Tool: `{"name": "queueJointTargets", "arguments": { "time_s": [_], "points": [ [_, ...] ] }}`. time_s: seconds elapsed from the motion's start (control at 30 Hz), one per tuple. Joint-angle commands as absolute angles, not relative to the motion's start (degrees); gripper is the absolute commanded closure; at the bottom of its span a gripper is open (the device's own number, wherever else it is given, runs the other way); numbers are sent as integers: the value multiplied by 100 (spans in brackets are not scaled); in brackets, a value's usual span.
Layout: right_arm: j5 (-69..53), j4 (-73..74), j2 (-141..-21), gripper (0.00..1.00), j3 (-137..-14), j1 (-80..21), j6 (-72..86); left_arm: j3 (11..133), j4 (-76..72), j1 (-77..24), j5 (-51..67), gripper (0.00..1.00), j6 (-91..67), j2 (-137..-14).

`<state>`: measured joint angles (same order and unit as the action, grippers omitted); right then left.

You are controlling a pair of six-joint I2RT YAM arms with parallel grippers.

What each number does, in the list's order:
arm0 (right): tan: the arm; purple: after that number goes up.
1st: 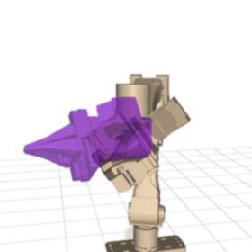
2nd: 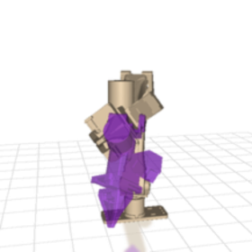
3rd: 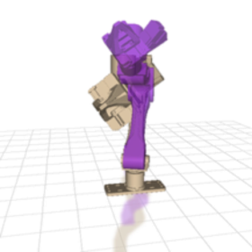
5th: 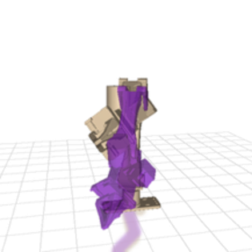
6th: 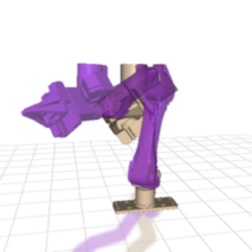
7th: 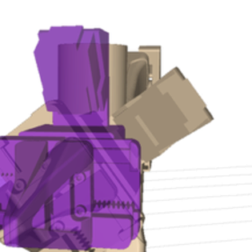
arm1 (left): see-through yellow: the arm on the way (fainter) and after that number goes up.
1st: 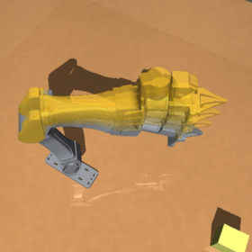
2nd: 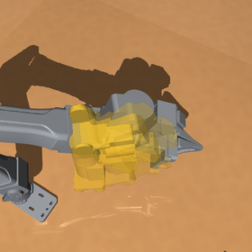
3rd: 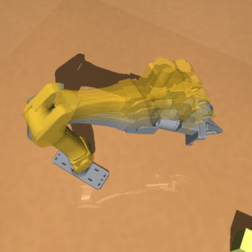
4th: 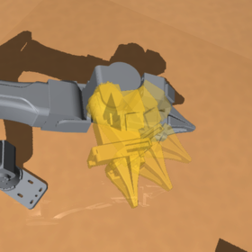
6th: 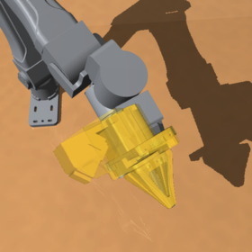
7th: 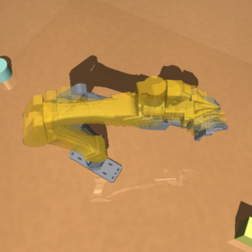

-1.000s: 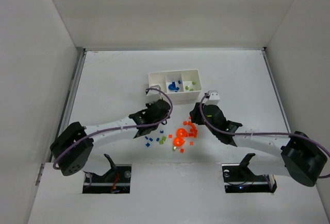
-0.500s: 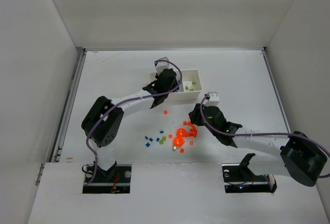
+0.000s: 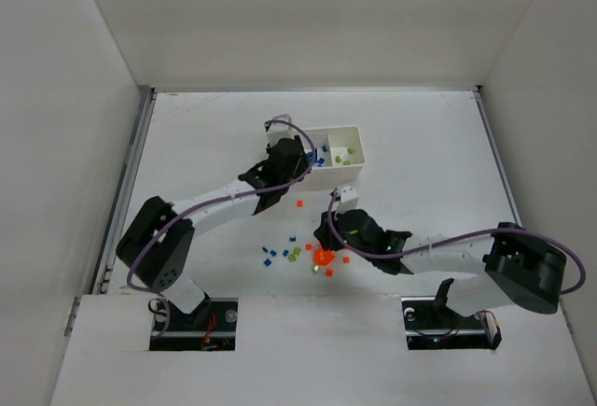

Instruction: Sort the legos into containers by color

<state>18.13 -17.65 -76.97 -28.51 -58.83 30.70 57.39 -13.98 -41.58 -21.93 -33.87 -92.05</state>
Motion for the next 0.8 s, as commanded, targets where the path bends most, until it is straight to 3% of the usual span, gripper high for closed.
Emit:
{"name": "queueJointTargets", "arguments": {
  "time_s": [0.0,0.2,0.33,0.67,0.77],
  "points": [
    [1670,-2188,-8014,55,-3313,-6314,2830,5021,-1424,-4275,-2504,69,-3383,-8413],
    [1722,-2127,-8718,42,-3893,-6692,2865,3851,-1099,-4390,-2821,69,-3708,-7288],
    [1906,-1952,-9210,41,-4262,-6719,2909,3227,-941,-4364,-2830,69,-3954,-6725],
    [2540,-1362,-10081,54,-4843,-6719,3471,2163,-528,-4293,-2725,69,-4420,-5644],
    [2636,-1371,-10142,64,-4869,-6719,3612,1978,-352,-4319,-2707,69,-4482,-5406]
  ]
}}
